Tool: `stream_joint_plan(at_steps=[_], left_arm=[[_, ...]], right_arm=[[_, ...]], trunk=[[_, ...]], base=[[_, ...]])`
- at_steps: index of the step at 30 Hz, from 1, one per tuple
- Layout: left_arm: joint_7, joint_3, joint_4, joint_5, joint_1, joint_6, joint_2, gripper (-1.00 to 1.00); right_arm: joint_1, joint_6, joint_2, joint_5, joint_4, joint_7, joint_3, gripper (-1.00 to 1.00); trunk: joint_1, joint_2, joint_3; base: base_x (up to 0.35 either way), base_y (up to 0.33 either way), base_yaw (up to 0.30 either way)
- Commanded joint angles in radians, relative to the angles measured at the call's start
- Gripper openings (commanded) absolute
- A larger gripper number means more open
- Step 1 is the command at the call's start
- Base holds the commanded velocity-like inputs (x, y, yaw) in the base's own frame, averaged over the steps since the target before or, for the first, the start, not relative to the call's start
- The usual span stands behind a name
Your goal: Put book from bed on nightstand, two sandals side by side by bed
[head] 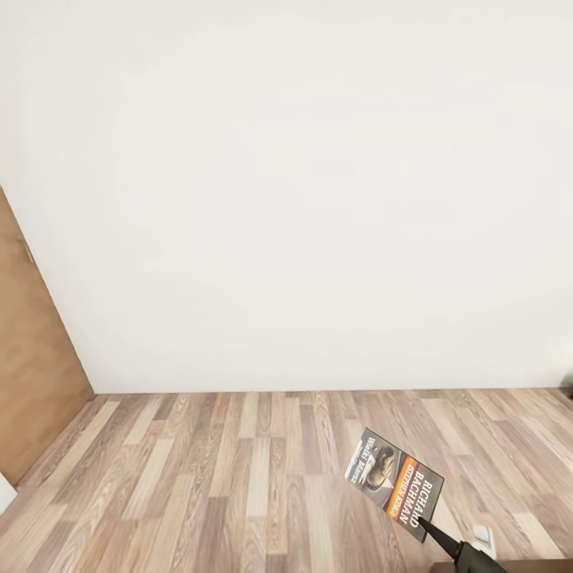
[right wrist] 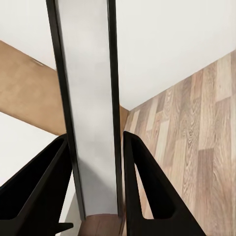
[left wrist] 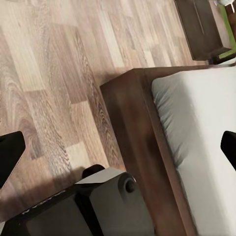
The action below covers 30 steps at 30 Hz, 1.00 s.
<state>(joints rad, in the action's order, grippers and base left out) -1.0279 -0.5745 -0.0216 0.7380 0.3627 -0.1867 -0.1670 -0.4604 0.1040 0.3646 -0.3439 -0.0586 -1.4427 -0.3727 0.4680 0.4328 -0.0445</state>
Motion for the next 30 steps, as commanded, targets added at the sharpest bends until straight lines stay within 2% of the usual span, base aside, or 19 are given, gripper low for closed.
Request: stream_joint_plan(at_steps=[1,30], left_arm=[[-0.001,-0.008,0.0,0.006,0.001,-0.007,0.0,1.0],[-0.001,-0.008,0.0,0.006,0.001,-0.007,0.0,1.0]], right_arm=[[-0.002,0.011,0.001,-0.004,-0.004,-0.002,-0.002,-1.0],[-0.002,0.011,0.001,-0.004,-0.004,-0.001,-0.002,-1.0]], trunk=[[0.001,0.002,-0.002],[0.001,0.002,-0.002]], base=[[0.289,0.0,0.0],[0.304,0.0,0.0]])
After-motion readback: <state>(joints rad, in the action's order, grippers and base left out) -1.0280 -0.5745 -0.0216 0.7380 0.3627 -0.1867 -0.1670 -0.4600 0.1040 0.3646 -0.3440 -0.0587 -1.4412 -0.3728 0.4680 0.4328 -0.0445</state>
